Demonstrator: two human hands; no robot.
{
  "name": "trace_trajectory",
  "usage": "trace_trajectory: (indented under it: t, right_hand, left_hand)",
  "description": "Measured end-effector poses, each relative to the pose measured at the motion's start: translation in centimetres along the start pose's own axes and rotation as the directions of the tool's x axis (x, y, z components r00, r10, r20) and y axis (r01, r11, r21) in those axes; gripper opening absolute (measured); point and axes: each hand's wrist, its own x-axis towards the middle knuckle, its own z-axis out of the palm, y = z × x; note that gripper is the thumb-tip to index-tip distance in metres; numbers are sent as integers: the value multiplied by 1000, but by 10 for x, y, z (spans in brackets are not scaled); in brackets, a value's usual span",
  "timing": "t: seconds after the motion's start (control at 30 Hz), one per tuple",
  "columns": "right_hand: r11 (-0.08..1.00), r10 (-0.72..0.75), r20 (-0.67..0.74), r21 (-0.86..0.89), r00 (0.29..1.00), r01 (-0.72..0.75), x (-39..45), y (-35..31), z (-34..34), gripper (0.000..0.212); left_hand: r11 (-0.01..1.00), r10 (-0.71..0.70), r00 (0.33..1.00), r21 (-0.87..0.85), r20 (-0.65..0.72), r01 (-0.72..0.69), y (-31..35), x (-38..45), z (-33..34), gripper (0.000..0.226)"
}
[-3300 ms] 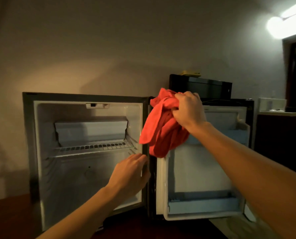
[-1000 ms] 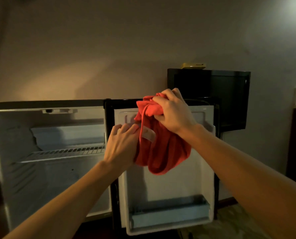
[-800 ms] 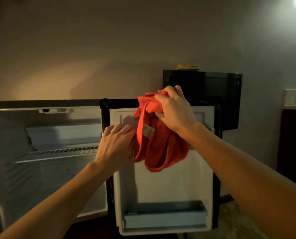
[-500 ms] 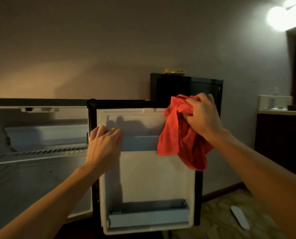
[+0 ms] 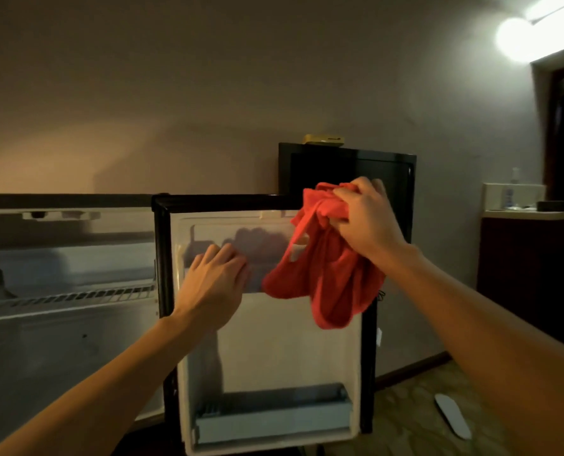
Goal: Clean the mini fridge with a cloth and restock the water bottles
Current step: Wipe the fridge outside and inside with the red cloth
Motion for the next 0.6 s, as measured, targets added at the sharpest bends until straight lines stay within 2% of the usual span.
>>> trace_trajectory:
  t: [0.1,0.2,0.33,0.47,0.6]
  right_hand:
    - [995,95,-28,24,995,-95,-12,33,-8,48]
    - [995,91,-33,42,995,-90,-17,50,-10,45]
    - [998,11,39,55,999,-13,-3,58,-13,48]
    - [993,-108,92,46,990,105,9,74,-18,56]
    - [979,-188,58,88,980,183,-7,89,-18,56]
  left_hand:
    - [999,-17,1000,-43,-3,17,8,6,6,41]
    - [994,-39,999,-97,25,41,13,11,6,45]
    - [999,4,996,-51,84,1,16,9,5,45]
    - [999,-22,998,-39,54,24,16,8,6,39]
    - [1000,-28,1000,-3,-9,28,20,5,8,30]
